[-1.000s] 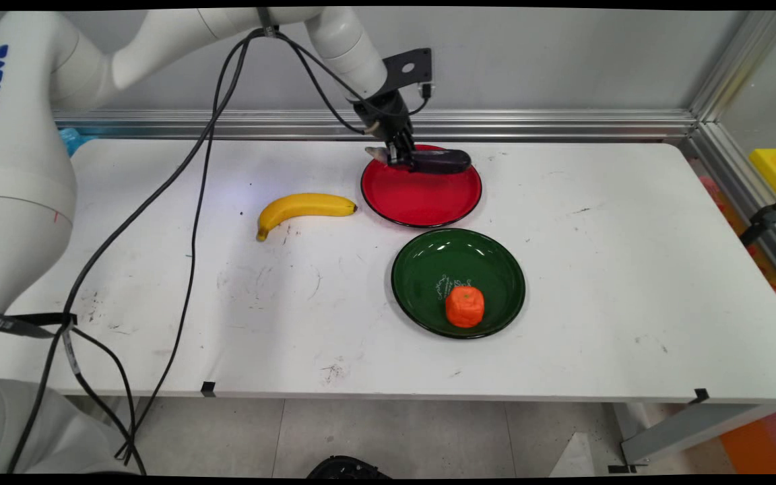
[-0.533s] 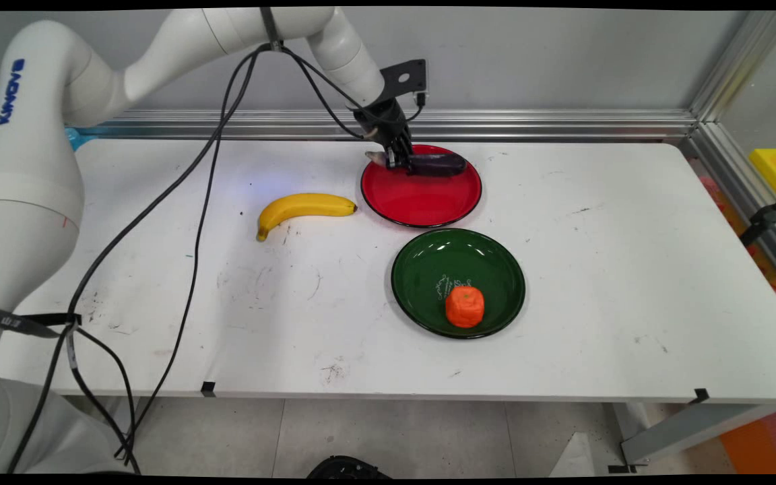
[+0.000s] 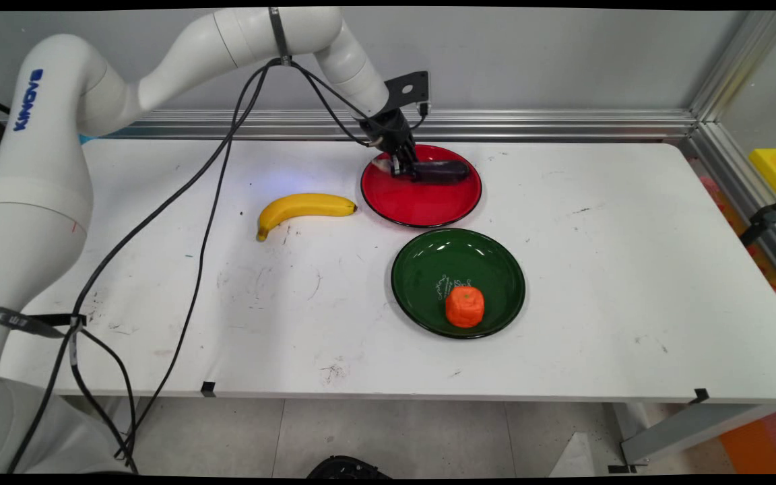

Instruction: Place the picked object on the red plate

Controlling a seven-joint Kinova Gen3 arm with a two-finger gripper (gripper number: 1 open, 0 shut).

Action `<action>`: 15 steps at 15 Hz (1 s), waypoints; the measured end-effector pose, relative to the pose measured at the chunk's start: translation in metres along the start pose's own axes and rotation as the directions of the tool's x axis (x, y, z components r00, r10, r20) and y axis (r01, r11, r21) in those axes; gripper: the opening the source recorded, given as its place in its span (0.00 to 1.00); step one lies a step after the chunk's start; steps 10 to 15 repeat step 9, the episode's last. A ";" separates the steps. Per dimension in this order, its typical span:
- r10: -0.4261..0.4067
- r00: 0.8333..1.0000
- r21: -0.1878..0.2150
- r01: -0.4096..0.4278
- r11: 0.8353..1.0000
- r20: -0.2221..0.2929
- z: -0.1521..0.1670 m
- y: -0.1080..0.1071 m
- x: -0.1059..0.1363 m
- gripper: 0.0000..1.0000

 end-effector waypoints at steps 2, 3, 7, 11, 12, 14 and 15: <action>-0.001 1.000 -0.001 0.001 1.000 -0.003 0.004 -0.001 -0.001 0.00; -0.002 1.000 -0.001 0.002 1.000 -0.005 0.005 -0.002 0.000 1.00; -0.004 1.000 0.005 0.004 1.000 -0.016 0.008 -0.004 0.004 1.00; -0.002 1.000 0.011 0.002 1.000 -0.023 0.005 -0.005 0.010 1.00; -0.002 1.000 0.011 0.002 1.000 -0.023 0.005 -0.005 0.010 1.00; -0.002 1.000 0.011 0.002 1.000 -0.023 0.005 -0.005 0.010 1.00; -0.002 1.000 0.011 0.002 1.000 -0.023 0.005 -0.005 0.010 1.00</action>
